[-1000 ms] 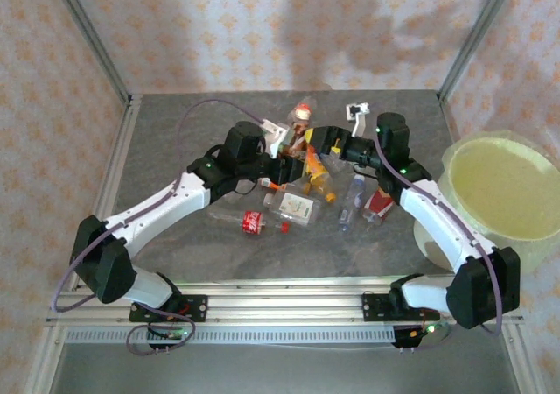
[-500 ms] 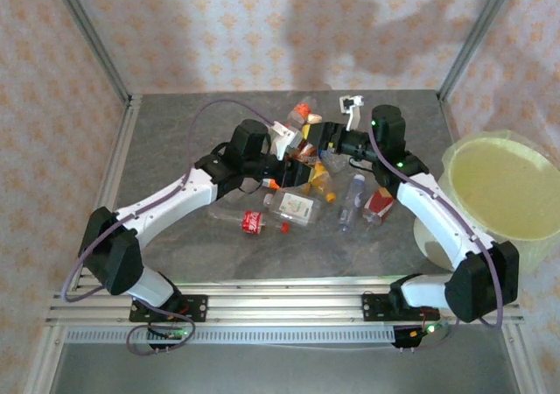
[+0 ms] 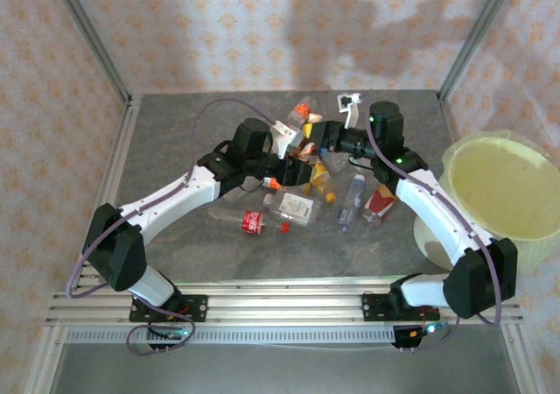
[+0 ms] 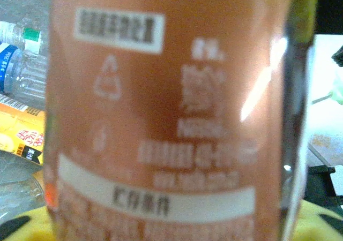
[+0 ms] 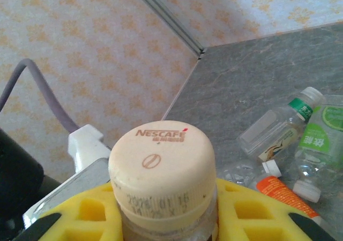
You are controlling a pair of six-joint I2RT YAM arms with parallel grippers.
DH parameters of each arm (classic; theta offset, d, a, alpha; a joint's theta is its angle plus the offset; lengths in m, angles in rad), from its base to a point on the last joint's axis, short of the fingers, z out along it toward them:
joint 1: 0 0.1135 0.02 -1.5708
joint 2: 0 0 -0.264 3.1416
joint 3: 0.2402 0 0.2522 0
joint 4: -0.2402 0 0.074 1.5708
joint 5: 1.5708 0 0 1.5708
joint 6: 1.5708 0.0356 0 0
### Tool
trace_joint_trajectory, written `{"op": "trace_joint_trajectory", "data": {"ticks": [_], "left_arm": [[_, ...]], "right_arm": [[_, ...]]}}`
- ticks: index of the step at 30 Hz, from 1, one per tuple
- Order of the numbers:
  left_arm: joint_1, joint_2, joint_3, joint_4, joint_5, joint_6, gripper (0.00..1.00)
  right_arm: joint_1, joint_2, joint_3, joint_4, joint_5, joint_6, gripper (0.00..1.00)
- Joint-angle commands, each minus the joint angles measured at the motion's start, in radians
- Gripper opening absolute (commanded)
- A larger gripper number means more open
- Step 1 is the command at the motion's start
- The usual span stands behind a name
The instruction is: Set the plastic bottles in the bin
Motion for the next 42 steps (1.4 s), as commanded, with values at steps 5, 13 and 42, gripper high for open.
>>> {"op": "trace_joint_trajectory", "data": {"ticks": [5,13,42], "left_arm": [[-0.023,0.001,0.02,0.042,-0.051,0.004,0.74],[-0.018,-0.03,-0.004,0.059,-0.158,-0.02,1.0],[0.052,-0.179,-0.24,0.121,-0.878,-0.206,1.0]], "right_arm": [[0.007,-0.013,0.048,-0.022,0.162,0.055,0.1],[0.006,-0.028,0.087,-0.146,0.415,-0.004,0.06],[-0.293,-0.239,0.471,-0.776,1.412,-0.481,0.05]]}}
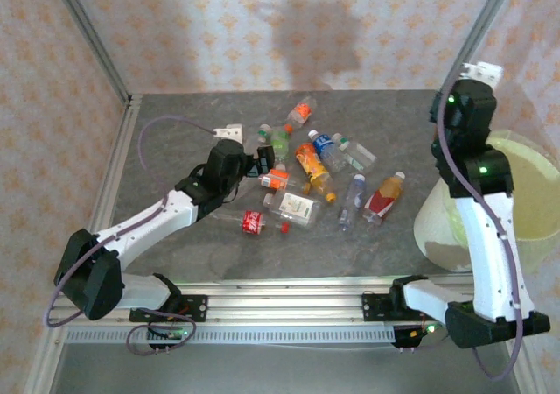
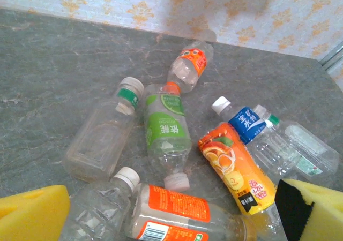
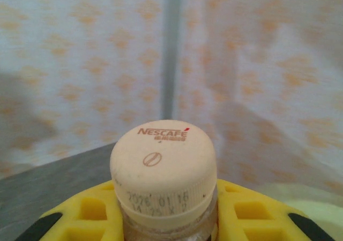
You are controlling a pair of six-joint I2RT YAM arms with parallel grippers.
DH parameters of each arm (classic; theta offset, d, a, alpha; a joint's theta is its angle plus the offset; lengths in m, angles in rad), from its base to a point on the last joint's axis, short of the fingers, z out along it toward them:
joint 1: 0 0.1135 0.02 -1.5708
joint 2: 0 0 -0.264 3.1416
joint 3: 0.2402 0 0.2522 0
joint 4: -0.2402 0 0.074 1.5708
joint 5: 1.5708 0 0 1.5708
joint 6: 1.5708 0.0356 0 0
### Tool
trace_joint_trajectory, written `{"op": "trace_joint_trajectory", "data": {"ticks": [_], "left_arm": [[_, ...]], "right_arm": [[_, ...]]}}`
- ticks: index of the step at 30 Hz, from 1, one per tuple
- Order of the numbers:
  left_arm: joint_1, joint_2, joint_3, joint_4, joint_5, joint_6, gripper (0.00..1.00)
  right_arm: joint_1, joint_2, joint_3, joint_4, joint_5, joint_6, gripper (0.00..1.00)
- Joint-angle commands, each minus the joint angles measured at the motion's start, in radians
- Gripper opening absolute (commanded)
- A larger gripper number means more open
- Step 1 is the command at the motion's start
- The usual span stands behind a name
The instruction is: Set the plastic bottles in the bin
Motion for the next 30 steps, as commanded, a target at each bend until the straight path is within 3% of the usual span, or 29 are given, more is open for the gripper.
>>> {"op": "trace_joint_trajectory", "data": {"ticks": [1,7,12,17,23,30], "left_arm": [[-0.004,0.036,0.064,-0.039,-0.039,-0.013,1.0],[-0.004,0.057,0.074,-0.018,-0.06,-0.031,1.0],[-0.004,0.067,0.104,-0.063,-0.1,-0.033,1.0],[-0.004,0.057,0.111,-0.105,-0.126,-0.019,1.0],[-0.003,0.056,0.094,-0.111,-0.161,-0.049,1.0],[-0.004,0.058,0.086,-0.134,-0.196,-0.075,1.0]], "right_arm": [[-0.077,-0.053,-0.016,-0.118,0.115,0.026,0.05],[-0.22,-0.084,-0.112,-0.131,0.147,0.08,0.05],[-0.399,-0.084,-0.241,-0.045,-0.037,0.201,0.05],[-0.502,-0.084,-0.358,0.04,-0.201,0.256,0.06],[-0.517,-0.072,-0.497,0.23,-0.28,0.251,0.06],[-0.518,-0.013,-0.517,0.344,-0.355,0.26,0.06]]}}
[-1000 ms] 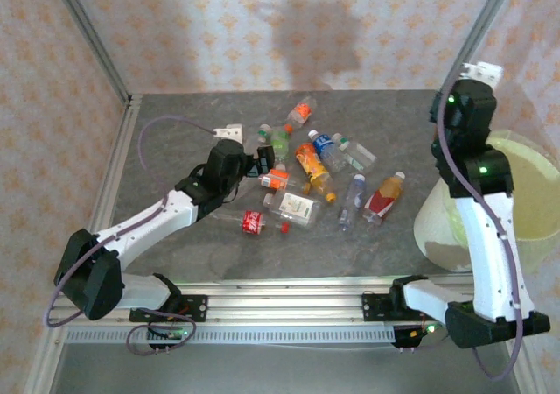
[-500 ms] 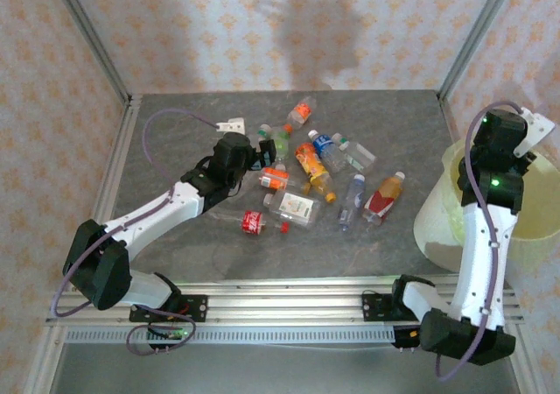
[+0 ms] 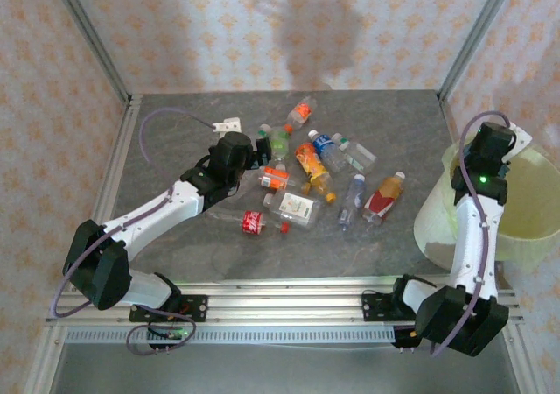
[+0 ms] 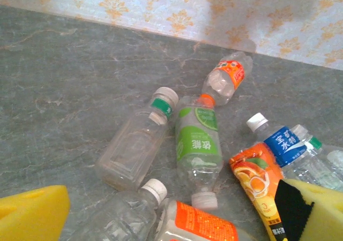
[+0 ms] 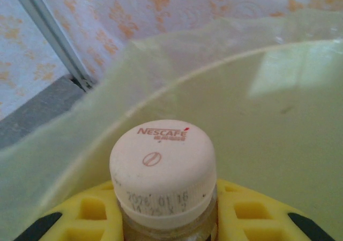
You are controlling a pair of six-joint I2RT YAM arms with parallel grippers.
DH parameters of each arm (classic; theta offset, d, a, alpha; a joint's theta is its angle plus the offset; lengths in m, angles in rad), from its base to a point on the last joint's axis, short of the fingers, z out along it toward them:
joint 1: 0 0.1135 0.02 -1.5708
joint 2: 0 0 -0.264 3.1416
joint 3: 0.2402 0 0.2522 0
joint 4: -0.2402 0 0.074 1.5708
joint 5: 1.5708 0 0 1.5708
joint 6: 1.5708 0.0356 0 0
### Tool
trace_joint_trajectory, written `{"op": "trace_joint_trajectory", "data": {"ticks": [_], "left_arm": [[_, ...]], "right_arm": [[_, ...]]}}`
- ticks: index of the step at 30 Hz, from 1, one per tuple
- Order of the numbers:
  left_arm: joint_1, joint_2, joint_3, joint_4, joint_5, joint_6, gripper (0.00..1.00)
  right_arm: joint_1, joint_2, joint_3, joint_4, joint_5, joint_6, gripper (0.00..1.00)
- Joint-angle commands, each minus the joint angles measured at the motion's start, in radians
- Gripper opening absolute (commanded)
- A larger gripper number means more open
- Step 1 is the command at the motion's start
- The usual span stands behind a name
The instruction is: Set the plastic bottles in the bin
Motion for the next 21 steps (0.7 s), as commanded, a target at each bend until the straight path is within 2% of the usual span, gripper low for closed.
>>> {"op": "trace_joint_trajectory", "data": {"ticks": [1,10,13,17,21], "left_arm": [[-0.003,-0.006,-0.003,-0.035,-0.061,-0.032,1.0],[-0.004,-0.02,-0.014,-0.053,-0.106,-0.039,1.0],[-0.004,-0.02,-0.015,-0.059,-0.112,-0.045,1.0],[-0.001,-0.023,-0.018,-0.065,-0.107,-0.048,1.0],[0.004,-0.038,-0.027,-0.086,-0.131,-0.084,1.0]], "right_arm": [[-0.004,0.015,-0.001,0.114,-0.062,0.02,0.07],[-0.003,0.058,-0.008,0.167,-0.211,0.019,0.12],[-0.004,0.06,-0.023,0.167,-0.197,0.031,0.21],[-0.006,0.066,-0.034,0.103,-0.099,0.106,0.36],[-0.007,0.047,-0.048,0.086,-0.123,0.139,0.45]]}}
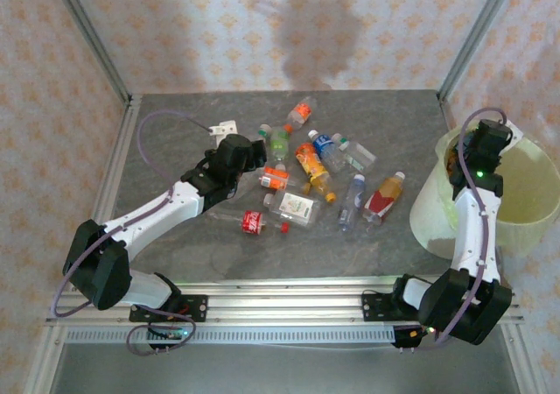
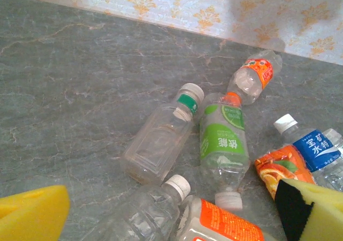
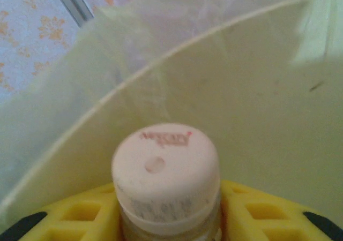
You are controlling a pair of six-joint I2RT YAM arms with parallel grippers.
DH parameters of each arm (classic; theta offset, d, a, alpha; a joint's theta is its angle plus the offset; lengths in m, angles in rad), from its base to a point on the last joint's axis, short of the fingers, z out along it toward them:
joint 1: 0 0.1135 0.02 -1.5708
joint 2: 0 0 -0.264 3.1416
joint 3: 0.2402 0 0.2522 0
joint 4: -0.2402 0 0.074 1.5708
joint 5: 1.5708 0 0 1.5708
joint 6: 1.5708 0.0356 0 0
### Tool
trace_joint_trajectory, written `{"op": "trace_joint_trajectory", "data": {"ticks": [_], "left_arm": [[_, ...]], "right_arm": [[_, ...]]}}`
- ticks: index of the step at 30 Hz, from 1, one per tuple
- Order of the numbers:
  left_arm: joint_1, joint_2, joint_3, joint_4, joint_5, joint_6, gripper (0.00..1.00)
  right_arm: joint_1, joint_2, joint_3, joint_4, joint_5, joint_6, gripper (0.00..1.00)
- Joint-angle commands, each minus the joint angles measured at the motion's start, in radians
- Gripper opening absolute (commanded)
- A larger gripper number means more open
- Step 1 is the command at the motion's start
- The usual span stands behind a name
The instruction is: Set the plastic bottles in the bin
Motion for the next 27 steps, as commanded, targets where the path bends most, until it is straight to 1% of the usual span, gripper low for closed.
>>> {"op": "trace_joint_trajectory", "data": {"ticks": [1,5,9,12,13,15,16,17,18,20,24,27], "left_arm": [[0.007,-0.042,-0.02,-0.05,-0.065,-0.059,1.0],[0.025,-0.07,-0.035,-0.105,-0.076,-0.114,1.0],[0.039,-0.117,-0.067,-0.152,-0.074,-0.169,1.0],[0.053,-0.151,-0.087,-0.205,-0.083,-0.22,1.0],[0.06,-0.16,-0.092,-0.228,-0.079,-0.235,1.0],[0.075,-0.17,-0.1,-0.269,-0.066,-0.257,1.0],[0.084,-0.177,-0.102,-0.29,-0.054,-0.262,1.0],[0.093,-0.18,-0.102,-0.317,-0.044,-0.27,1.0],[0.1,-0.184,-0.102,-0.339,-0.039,-0.277,1.0],[0.112,-0.192,-0.103,-0.392,-0.033,-0.299,1.0],[0.147,-0.195,-0.106,-0.468,0.007,-0.328,1.0],[0.171,-0.188,-0.104,-0.498,0.066,-0.319,1.0]], "right_arm": [[-0.005,-0.022,-0.015,-0.025,0.008,0.054,0.47],[-0.004,-0.056,-0.027,-0.021,0.027,0.063,0.54],[-0.005,-0.1,-0.069,0.033,0.066,0.064,0.58],[-0.004,-0.139,-0.075,0.028,0.082,0.075,0.62],[-0.005,-0.157,-0.073,0.021,0.094,0.085,0.68],[-0.004,-0.202,-0.083,0.01,0.146,0.134,0.75],[-0.004,-0.227,-0.095,0.013,0.151,0.153,0.82],[-0.005,-0.251,-0.101,0.012,0.132,0.163,0.92],[-0.004,-0.268,-0.101,0.009,0.11,0.172,0.99],[-0.002,-0.295,-0.086,-0.008,0.051,0.202,0.99],[0.037,-0.314,-0.016,-0.055,-0.007,0.216,0.99],[0.105,-0.305,0.034,-0.054,-0.133,0.175,0.99]]}}
